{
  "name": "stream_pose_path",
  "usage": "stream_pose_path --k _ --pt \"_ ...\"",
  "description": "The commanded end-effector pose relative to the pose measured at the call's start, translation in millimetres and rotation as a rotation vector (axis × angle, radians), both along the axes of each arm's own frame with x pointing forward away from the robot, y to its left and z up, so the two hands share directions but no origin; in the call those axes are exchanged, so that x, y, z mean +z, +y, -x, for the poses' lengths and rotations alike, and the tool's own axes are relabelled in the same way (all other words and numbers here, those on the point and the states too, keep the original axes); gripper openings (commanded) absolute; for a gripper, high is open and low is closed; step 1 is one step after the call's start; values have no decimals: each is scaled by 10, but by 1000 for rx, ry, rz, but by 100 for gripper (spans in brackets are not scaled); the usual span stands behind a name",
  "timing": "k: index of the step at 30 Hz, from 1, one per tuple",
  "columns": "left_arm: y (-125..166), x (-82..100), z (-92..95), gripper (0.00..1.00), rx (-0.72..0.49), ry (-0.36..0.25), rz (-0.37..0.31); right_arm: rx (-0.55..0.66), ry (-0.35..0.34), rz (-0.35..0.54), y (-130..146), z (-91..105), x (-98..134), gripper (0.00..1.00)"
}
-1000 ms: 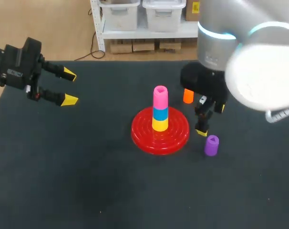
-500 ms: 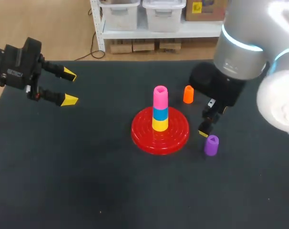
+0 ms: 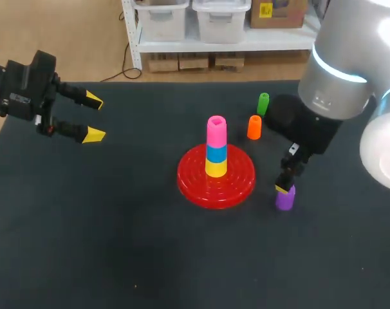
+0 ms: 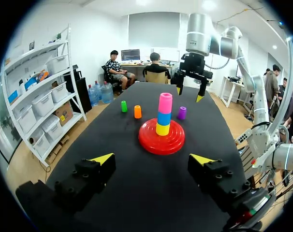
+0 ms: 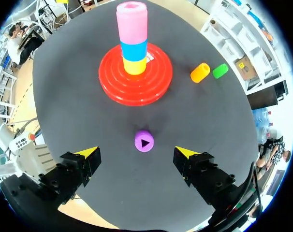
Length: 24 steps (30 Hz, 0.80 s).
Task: Pick up and stack the cylinders on the red base in this order: pink,purple,orange,green
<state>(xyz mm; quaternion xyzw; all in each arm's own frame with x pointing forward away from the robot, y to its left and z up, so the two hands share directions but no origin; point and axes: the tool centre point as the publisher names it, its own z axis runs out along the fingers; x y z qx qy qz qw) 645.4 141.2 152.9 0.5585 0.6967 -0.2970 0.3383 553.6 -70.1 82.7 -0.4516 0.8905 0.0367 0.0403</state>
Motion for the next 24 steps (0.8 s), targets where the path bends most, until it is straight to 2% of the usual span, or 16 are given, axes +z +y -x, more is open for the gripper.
stream_pose_path --k 1,13,24 --pt "4 -9 9 100 1 -4 2 -12 14 13 4 -1 -140 100" --pt "4 -9 9 100 1 -4 2 -47 81 48 -12 -105 -477 100" --pt "4 -9 9 100 1 -4 2 -59 92 58 -4 -128 -549 98"
